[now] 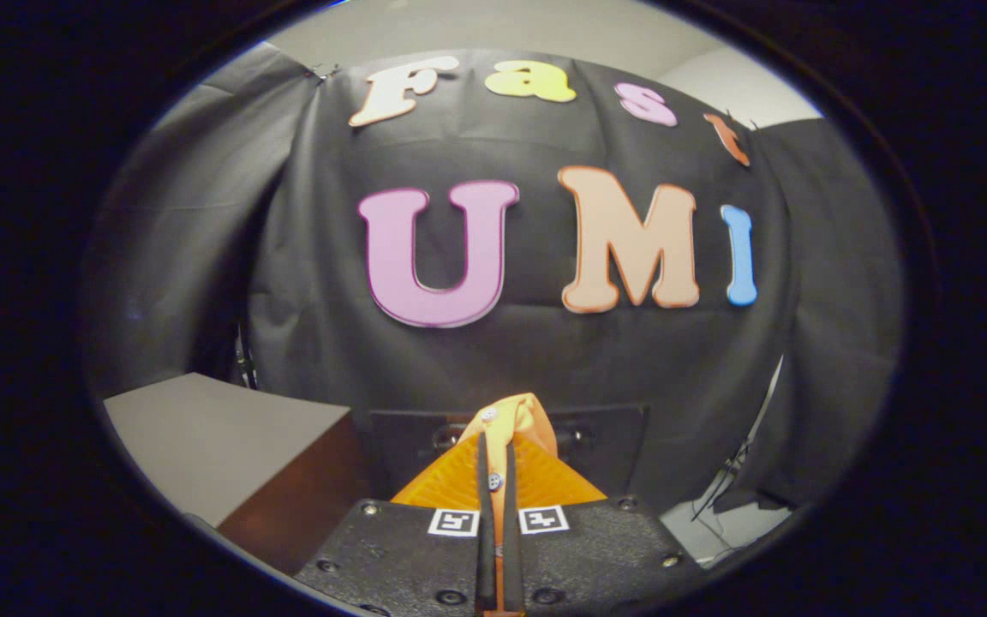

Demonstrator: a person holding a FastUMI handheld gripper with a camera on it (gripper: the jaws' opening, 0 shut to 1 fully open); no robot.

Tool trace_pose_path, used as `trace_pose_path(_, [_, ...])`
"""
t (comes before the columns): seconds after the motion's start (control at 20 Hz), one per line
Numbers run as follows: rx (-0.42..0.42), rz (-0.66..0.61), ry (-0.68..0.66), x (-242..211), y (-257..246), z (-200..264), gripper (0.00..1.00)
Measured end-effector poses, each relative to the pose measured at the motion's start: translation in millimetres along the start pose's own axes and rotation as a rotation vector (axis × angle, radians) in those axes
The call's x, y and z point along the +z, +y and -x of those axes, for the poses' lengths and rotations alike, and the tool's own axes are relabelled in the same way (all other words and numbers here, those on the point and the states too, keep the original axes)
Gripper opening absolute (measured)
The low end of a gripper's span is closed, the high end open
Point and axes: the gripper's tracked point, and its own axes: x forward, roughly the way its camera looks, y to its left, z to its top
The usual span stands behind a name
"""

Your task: Put the clothes into the washing machine and then close the washing machine lid.

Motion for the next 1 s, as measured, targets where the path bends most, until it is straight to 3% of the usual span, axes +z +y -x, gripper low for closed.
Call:
trace_pose_path(0.3, [-0.063, -0.046, 0.148, -104, -24, -15, 0.03])
trace_pose_path(0.5, [-0.059, -0.02, 0.187, -144, -26, -24, 0.05])
trace_pose_path(0.65, [-0.09, -0.073, 0.217, -164, -33, -28, 0.11])
trace_pose_path(0.75, [-0.128, -0.092, 0.179, -154, -40, -26, 0.31])
trace_pose_path(1.0, [-0.157, -0.034, 0.182, -143, -41, -23, 0.69])
